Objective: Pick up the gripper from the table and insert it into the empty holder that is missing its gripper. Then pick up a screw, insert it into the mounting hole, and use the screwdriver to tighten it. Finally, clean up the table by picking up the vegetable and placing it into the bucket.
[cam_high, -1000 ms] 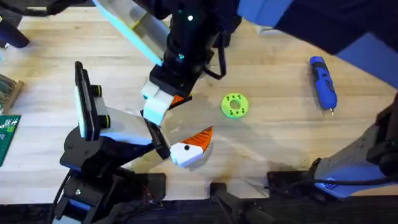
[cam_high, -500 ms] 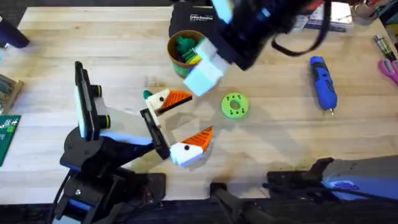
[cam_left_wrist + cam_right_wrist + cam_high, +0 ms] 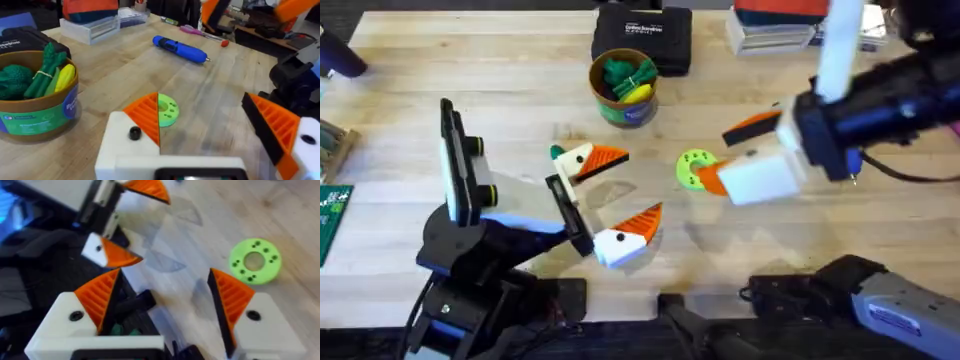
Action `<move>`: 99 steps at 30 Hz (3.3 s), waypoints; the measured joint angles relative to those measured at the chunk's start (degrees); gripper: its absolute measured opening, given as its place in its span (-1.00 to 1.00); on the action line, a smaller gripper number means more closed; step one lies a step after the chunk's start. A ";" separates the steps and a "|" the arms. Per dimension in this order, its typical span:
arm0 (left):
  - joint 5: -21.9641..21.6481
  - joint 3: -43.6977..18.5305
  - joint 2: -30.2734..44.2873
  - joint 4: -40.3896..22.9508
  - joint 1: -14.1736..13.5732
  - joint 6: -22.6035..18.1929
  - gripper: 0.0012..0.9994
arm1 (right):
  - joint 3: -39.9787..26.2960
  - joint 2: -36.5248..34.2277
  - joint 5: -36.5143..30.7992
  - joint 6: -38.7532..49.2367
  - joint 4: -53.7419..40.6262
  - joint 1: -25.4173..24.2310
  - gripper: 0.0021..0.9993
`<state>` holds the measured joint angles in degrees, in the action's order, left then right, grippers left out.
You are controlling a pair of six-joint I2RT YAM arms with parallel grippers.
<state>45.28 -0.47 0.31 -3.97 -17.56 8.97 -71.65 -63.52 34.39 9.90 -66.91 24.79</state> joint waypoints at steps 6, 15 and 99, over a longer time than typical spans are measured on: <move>0.00 0.00 -0.01 0.00 0.00 -0.01 0.97 | 3.73 3.31 9.86 14.24 -6.70 -3.38 0.99; 0.00 0.00 0.01 0.00 0.00 0.04 0.69 | 4.25 3.03 13.14 26.24 -6.62 -3.49 0.99; -0.02 0.00 0.01 0.00 0.00 -0.22 -0.99 | -11.55 -50.58 -35.80 26.26 16.98 -45.20 0.87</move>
<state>45.25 -0.47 0.32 -3.97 -17.56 8.75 -83.20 -114.10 -1.41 36.16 -49.93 -20.40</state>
